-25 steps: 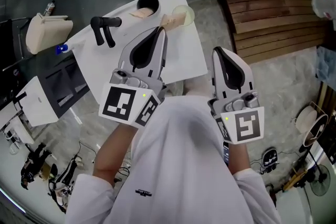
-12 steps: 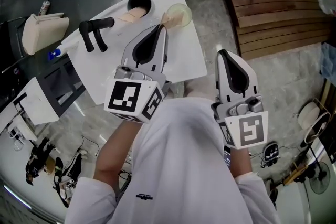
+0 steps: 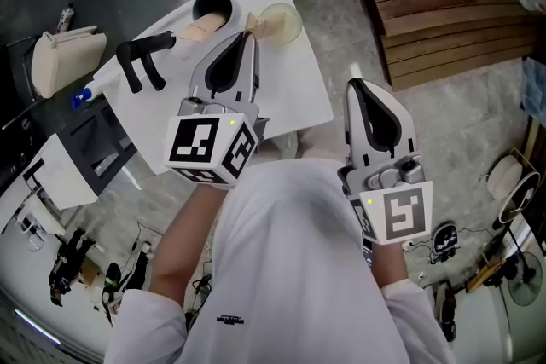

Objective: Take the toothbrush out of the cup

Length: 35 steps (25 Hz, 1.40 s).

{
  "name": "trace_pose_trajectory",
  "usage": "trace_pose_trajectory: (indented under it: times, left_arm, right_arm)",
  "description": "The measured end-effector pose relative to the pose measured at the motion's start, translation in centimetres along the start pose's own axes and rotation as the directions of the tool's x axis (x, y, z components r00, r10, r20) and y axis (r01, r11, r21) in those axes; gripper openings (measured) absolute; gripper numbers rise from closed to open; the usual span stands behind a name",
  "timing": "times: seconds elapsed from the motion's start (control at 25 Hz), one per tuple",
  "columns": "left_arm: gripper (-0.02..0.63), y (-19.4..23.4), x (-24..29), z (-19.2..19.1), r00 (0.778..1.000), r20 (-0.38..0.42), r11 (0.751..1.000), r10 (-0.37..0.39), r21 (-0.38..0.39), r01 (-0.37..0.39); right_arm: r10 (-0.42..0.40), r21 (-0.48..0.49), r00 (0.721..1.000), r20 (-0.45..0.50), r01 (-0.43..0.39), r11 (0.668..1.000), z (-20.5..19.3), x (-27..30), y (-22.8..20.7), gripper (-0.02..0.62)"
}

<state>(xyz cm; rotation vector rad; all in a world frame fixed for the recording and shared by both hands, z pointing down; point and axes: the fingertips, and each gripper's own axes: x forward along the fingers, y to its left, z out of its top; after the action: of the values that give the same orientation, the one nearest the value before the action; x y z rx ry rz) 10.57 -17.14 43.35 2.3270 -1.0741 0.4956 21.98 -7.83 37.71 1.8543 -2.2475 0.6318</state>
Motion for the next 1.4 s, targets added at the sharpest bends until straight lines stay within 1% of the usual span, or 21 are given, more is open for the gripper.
trace_pose_trajectory:
  times: [0.2, 0.4, 0.68, 0.88, 1.08, 1.24, 1.4]
  left_arm:
    - [0.009, 0.6, -0.6, 0.3, 1.0, -0.002, 1.0, 0.024, 0.006, -0.024]
    - [0.012, 0.7, -2.3, 0.9, 0.999, 0.031, 0.999, 0.035, 0.019, -0.036]
    - [0.012, 0.7, -7.1, 2.5, 0.995, 0.085, 0.997, 0.057, 0.039, -0.06]
    - [0.011, 0.7, -10.6, 3.4, 0.989, 0.137, 0.997, 0.062, 0.033, -0.067]
    - [0.009, 0.3, -15.4, 4.3, 0.979, 0.199, 0.998, 0.055, 0.03, -0.062]
    - [0.006, 0.4, -19.0, 4.7, 0.97, 0.234, 0.996, 0.067, 0.037, -0.078]
    - [0.006, 1.5, -22.5, 4.8, 0.958, 0.273, 0.994, 0.084, 0.041, -0.099]
  right_arm:
    - [0.0, -0.003, 1.0, 0.006, 0.0, 1.0, 0.1, -0.2, 0.3, 0.008]
    - [0.01, -0.024, 1.0, 0.02, -0.01, 1.0, 0.8, -0.2, 1.0, 0.008]
    - [0.032, -0.058, 0.999, 0.044, -0.03, 0.998, 2.5, -1.5, 3.3, 0.008]
    - [0.087, -0.052, 0.994, 0.07, -0.083, 0.995, 4.3, -1.9, 5.2, 0.008]
    - [0.131, -0.142, 0.985, 0.111, -0.114, 0.983, 7.1, -3.0, 8.0, 0.008]
    - [0.154, -0.219, 0.982, 0.107, -0.128, 0.967, 8.5, -3.6, 9.7, 0.008]
    - [0.169, -0.257, 0.979, 0.112, -0.136, 0.957, 9.1, -3.6, 11.0, 0.008]
